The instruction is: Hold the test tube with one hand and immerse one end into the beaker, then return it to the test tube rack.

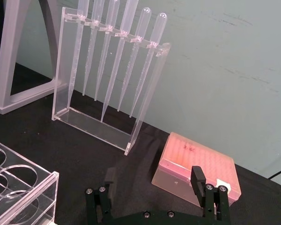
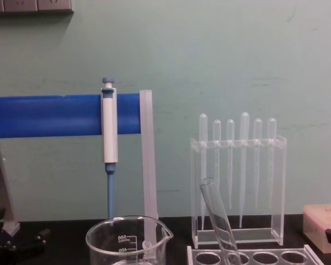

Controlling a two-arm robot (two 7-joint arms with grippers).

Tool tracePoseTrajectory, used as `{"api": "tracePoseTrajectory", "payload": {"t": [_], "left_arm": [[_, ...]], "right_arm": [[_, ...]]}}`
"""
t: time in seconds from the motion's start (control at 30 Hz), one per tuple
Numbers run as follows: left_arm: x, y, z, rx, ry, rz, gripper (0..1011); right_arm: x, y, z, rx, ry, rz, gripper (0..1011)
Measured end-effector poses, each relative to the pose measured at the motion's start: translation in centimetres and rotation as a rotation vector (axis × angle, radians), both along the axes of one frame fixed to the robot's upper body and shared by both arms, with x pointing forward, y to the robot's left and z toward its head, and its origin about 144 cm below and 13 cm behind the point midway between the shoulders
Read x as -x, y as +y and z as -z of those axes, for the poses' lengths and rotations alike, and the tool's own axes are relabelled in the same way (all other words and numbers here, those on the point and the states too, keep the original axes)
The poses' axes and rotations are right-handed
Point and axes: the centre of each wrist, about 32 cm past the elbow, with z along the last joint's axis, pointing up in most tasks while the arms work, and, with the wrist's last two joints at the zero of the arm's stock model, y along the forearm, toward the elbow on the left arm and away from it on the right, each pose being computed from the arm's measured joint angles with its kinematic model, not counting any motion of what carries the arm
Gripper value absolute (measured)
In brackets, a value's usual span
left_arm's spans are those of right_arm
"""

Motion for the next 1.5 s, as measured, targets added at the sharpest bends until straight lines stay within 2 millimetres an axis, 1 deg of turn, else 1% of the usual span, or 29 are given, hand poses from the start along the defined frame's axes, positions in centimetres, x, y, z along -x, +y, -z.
{"api": "tracePoseTrajectory", "payload": {"t": [1.4,1.5], "left_arm": [[0.00,0.00,0.00,0.000,0.000,0.000,1000],[0.00,0.00,0.00,0.000,0.000,0.000,1000]], "right_arm": [[-0.01,-0.02,-0.02,0.000,0.000,0.000,1003],[0.05,-0.32,-0.58,-0.011,-0.021,-0.015,1002]]}}
